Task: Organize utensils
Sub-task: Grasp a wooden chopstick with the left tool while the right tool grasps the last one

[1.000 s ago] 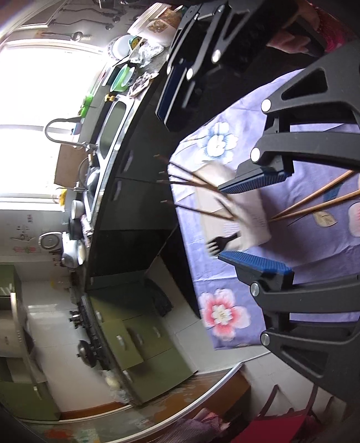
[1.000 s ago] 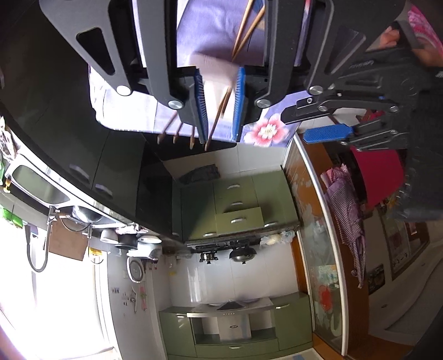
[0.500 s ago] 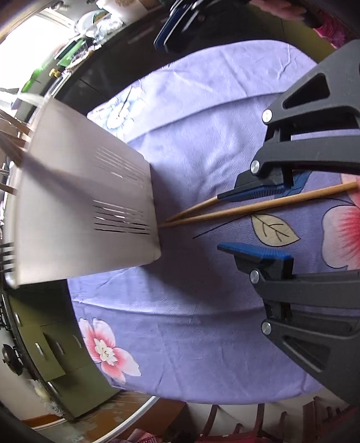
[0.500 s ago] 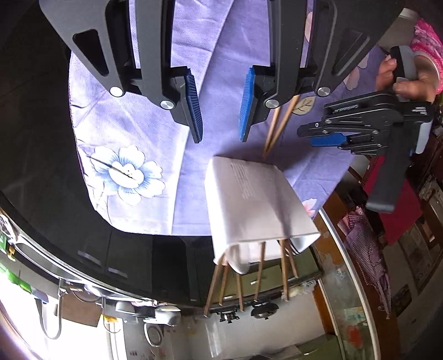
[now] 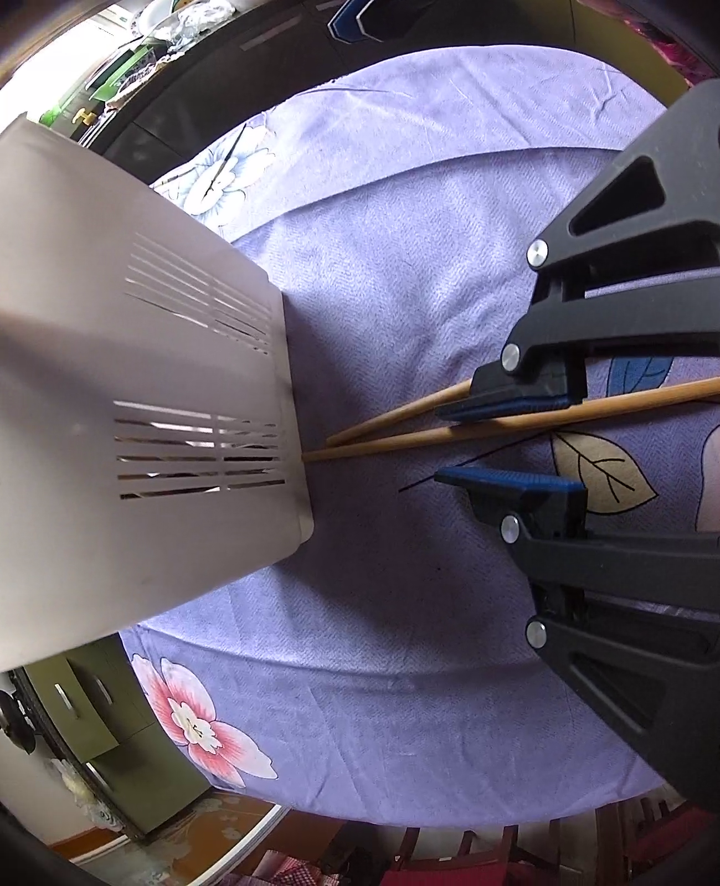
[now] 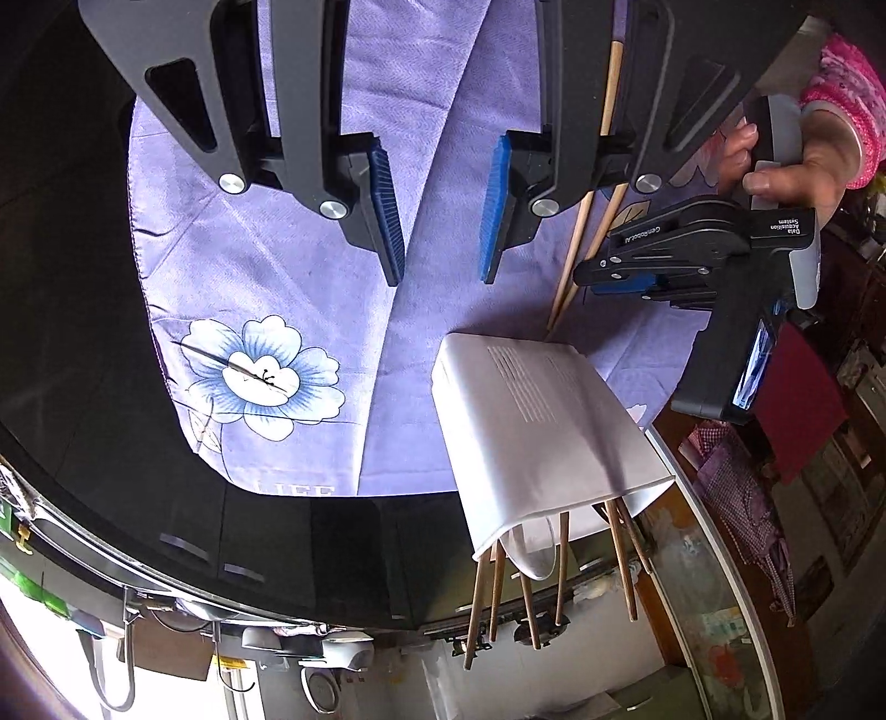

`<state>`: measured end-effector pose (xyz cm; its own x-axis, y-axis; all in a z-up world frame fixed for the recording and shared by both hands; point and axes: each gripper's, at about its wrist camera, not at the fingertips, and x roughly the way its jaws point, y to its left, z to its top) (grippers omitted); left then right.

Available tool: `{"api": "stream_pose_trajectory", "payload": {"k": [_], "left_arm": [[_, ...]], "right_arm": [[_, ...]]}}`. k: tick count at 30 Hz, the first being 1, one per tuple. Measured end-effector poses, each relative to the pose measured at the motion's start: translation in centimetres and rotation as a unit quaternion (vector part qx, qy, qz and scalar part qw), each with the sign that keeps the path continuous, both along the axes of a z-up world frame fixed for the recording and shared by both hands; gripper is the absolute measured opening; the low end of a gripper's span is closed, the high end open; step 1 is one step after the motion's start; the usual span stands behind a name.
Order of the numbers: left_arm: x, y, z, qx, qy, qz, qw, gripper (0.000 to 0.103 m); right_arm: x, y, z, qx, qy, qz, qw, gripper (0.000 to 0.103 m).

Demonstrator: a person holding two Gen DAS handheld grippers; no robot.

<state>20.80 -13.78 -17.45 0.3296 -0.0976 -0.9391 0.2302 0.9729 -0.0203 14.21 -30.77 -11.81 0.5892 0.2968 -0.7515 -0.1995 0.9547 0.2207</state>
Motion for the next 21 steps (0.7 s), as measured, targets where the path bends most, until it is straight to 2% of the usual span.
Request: {"api": "stream_pose_trajectory", "payload": {"k": [3, 6, 9, 21], "left_arm": [[0.1, -0.1, -0.1, 0.006, -0.004, -0.002, 1.0000, 0.015], [0.1, -0.2, -0.2, 0.008, -0.005, -0.001, 1.0000, 0.008], [0.2, 0.3, -0.1, 0.003, -0.001, 0.001, 1.0000, 0.007], [-1.1, 4.9, 3.4, -0.018, -0.040, 0.027, 0.9987, 0.006]], "right_arm": [[0.1, 0.0, -0.1, -0.001, 0.002, 0.000, 1.000, 0.028], [0.2, 0.4, -0.2, -0.005, 0.005, 0.001, 1.000, 0.028], [0.6, 1.4, -0.5, -0.015, 0.011, 0.009, 1.000, 0.031], [5.0, 10.8, -5.4, -0.050, 0.082, 0.084, 0.992, 0.031]]}}
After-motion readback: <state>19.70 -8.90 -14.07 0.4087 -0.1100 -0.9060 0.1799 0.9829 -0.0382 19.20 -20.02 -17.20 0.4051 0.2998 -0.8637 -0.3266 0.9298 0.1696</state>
